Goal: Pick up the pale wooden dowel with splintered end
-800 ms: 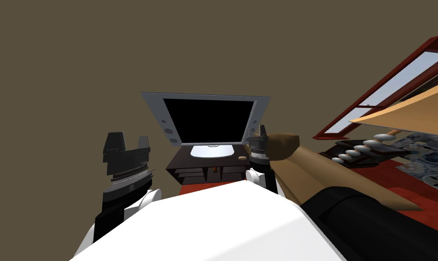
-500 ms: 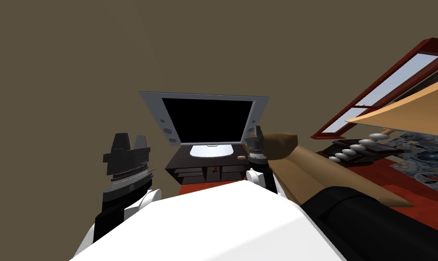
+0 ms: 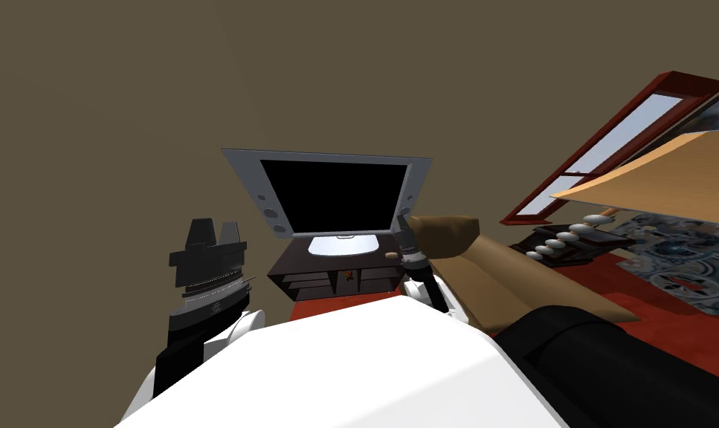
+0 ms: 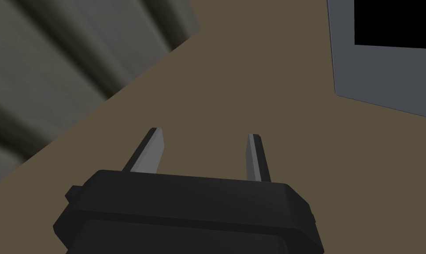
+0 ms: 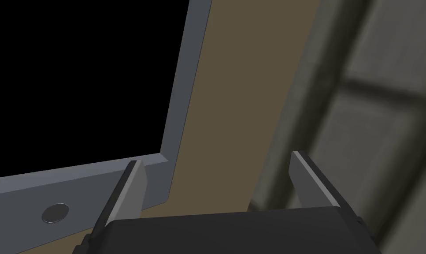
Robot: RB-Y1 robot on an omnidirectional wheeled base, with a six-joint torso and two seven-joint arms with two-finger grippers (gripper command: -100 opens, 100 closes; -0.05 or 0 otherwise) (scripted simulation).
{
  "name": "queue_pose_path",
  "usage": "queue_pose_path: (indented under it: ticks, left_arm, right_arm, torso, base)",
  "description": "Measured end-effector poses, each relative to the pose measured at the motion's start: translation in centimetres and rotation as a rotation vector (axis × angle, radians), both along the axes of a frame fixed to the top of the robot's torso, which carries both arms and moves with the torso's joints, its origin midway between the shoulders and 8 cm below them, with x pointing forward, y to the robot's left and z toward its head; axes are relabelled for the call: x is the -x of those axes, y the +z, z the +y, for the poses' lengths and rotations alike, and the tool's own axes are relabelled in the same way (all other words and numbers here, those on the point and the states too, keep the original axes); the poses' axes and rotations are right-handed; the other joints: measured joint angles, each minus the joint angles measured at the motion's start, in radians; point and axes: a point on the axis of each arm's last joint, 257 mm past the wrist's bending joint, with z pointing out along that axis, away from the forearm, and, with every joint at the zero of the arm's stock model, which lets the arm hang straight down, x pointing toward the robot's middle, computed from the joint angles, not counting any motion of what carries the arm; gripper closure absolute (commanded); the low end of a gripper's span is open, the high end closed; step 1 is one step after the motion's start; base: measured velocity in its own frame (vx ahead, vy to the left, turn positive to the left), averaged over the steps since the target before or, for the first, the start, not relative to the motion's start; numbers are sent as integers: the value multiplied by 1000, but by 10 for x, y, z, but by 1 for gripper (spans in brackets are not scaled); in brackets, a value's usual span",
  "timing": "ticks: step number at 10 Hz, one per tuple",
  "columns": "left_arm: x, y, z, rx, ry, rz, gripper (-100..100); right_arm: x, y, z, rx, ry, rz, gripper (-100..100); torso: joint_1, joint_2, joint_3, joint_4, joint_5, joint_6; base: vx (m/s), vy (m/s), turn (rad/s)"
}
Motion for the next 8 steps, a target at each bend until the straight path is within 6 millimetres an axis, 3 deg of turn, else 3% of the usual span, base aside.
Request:
queue_pose_path:
  ticks: [8]
  left_arm:
    - [0, 0, 0, 0, 0, 0, 0]
  right_arm:
    - [-31, -96, 33, 418, -17, 154, -100]
  torso:
    - [2, -2, -1, 0, 0, 0]
  base:
    - [-38, -33, -15]
